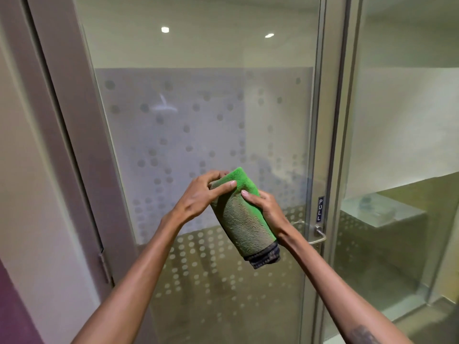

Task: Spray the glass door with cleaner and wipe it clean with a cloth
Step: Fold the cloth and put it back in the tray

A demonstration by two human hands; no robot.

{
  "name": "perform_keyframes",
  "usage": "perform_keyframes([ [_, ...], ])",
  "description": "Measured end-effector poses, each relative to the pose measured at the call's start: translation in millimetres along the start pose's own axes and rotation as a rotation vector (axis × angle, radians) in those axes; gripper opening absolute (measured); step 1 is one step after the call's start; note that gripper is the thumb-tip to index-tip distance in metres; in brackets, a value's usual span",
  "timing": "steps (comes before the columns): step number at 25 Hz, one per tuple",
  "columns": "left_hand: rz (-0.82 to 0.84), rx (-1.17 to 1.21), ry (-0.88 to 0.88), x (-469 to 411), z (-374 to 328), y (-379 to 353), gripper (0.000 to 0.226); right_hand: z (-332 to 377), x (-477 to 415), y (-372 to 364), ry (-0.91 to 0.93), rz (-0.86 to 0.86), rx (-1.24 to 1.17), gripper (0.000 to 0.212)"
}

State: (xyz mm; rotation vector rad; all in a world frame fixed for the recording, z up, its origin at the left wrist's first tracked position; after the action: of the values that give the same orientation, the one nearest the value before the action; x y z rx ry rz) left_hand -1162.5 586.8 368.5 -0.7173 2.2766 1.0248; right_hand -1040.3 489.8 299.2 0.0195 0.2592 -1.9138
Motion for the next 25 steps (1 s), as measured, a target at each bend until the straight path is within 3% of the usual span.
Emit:
perform_keyframes([
  [4, 0.115, 0.237, 0.023, -6.9, 5.5, -41.0, 0.03, -5.9, 14.5, 25.1, -0.117, 0.035, 0.102, 0.033],
  [8, 0.095, 0.4, 0.057, -11.6, 8.5, -79.1, 0.038, 0.1, 30.9, 48.9, -0.179, 0.097, 0.196, 0.034],
  [13, -0.083, 0.464, 0.119, -32.0, 10.1, -97.8, 0.028, 18.0, 49.2, 96.2, -0.202, 0.042, 0.23, 0.049],
  [15, -0.201, 0.485, 0.138, -41.8, 16.0, -96.2, 0.029, 20.4, 57.1, 125.1, -0.206, -0.049, 0.139, 0.06],
  [19, -0.419, 0.519, 0.209, -53.0, 34.9, -101.3, 0.028, 10.7, 72.8, 162.8, -0.159, -0.055, -0.144, 0.074],
  [22, -0.487, 0.542, 0.247, -59.1, 42.1, -129.4, 0.025, 1.0, 78.3, 191.2, -0.061, -0.101, -0.153, 0.062],
  [25, -0.446, 0.519, 0.255, -69.6, 40.6, -164.5, 0.03, 0.0, 84.9, 224.2, 0.006, -0.207, -0.123, 0.055],
])
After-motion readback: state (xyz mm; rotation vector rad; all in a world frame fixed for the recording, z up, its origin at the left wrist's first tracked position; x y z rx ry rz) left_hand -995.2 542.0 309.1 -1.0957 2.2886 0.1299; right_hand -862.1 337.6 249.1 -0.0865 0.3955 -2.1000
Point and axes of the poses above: each hand's wrist, its own x-axis away from the middle knuckle, its own y-axis out of the back of the hand, z = x × y, the point moved 8 cm from there along -x, towards the middle knuckle, and after that the axes turned 13 degrees about -y, right-handed, at the moved point
